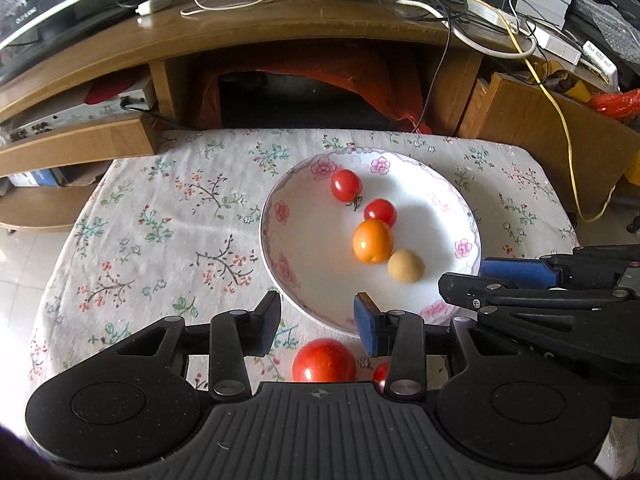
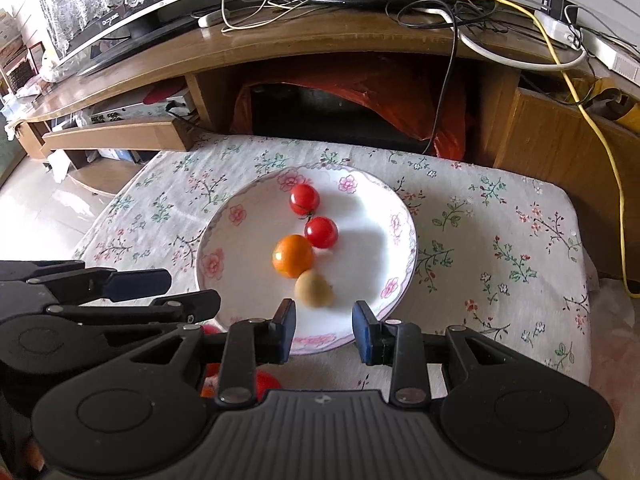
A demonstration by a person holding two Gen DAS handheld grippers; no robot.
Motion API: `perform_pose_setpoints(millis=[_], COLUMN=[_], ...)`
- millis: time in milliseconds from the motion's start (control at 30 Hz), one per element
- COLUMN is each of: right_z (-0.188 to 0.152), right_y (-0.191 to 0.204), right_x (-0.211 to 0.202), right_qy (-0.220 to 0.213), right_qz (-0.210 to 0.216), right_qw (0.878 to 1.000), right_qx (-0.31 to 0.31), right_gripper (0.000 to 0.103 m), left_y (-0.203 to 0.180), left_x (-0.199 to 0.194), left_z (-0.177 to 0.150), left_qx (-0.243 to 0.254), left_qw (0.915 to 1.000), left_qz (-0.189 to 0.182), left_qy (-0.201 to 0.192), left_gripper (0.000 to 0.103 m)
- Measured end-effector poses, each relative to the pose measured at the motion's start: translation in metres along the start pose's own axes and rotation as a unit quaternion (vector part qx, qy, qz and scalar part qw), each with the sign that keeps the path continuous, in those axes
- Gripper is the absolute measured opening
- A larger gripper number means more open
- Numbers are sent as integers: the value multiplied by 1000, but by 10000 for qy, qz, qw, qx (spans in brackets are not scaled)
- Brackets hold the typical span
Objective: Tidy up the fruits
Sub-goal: 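Withdraw both tools from the bowl back toward the fruit cluster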
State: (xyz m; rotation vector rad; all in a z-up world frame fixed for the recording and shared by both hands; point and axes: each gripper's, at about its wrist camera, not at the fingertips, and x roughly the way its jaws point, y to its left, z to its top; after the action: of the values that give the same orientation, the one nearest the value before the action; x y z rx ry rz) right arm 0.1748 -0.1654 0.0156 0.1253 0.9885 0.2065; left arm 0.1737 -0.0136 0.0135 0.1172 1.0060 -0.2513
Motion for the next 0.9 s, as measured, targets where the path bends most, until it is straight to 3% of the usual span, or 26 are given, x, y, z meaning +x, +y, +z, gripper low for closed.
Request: perform_pose_setpoints(millis=[900], right_z=[-42], right_y=[27], right_x=[-7], right_qy=[391], right_qz=[162], right_qw=[9989], right_qx=[-186], right_gripper=[33], left_y=[10], left_x=[-18], left_z=[-45], left_qx=[23], left_qw=[9994], left_qz=[-13], left_qy=[356], left_gripper=[47])
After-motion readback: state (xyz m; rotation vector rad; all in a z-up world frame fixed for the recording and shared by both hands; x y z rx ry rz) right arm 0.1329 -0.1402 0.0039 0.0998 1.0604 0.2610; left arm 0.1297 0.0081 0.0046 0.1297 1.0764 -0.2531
